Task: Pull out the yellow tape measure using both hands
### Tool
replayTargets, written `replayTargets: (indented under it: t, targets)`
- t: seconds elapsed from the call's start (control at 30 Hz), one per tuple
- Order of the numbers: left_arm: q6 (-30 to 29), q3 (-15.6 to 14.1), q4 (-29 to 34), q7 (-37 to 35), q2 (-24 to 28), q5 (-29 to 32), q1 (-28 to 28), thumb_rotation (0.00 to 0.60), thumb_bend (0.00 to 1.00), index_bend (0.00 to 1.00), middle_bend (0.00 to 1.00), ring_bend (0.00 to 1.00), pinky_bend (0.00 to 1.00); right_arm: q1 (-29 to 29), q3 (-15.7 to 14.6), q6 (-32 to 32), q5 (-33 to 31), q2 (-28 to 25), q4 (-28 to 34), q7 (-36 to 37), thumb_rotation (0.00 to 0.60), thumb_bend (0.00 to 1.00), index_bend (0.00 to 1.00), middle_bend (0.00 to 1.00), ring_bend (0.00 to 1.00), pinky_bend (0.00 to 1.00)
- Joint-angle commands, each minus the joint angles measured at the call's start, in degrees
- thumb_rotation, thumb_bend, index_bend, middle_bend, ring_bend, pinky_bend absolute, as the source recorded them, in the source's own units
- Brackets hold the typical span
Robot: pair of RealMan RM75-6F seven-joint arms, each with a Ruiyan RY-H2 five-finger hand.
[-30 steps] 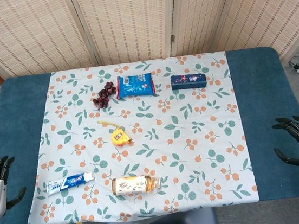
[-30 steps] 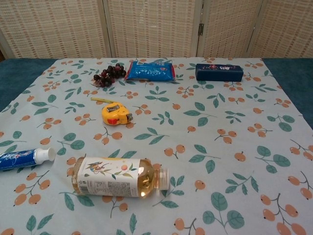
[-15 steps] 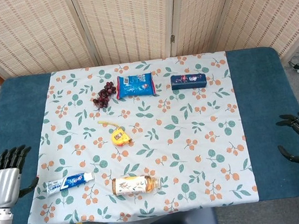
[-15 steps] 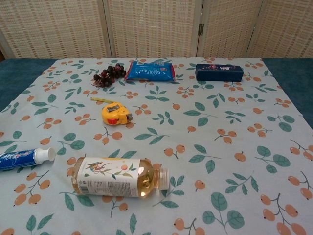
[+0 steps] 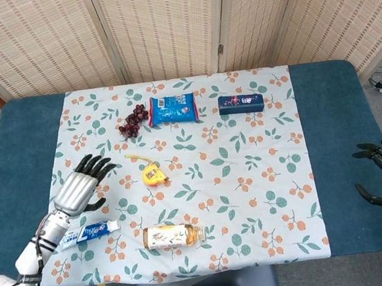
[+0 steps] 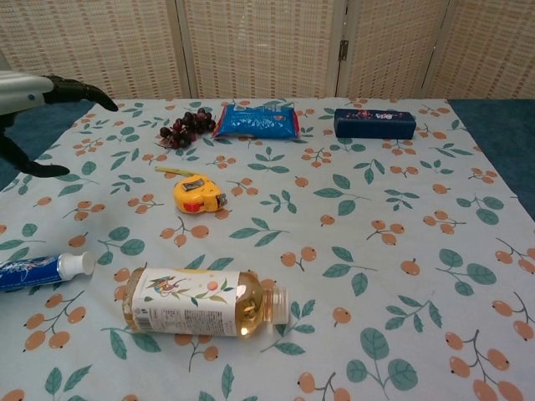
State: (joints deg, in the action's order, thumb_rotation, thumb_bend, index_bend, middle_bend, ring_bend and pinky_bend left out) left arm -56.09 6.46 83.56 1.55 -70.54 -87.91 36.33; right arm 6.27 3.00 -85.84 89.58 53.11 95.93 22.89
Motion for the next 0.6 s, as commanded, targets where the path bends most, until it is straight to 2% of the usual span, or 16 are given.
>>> replayTargets:
  t: [0.03,0.6]
  targets:
    - [4.65,-0.53,-3.83,-1.25,-2.79,-1.96,4.2,0.6,0.33,0.18,0.13,0.06,0.0,-0.08,-0.01,0.09,-0.16,0.01,-0.05,0.06,0.6,0.36,0.29,0.21,0.24,0.09]
    - [13.65,-2.1,-18.61,-4.74,-14.33,-3.37,14.71,0.6,0.33,0.14,0.06,0.03,0.0,0.11,0.5,1.57,-1.59,-0.03,0.45,-0.88,0.6,0.36,0.29,0.21,0.24,0.09]
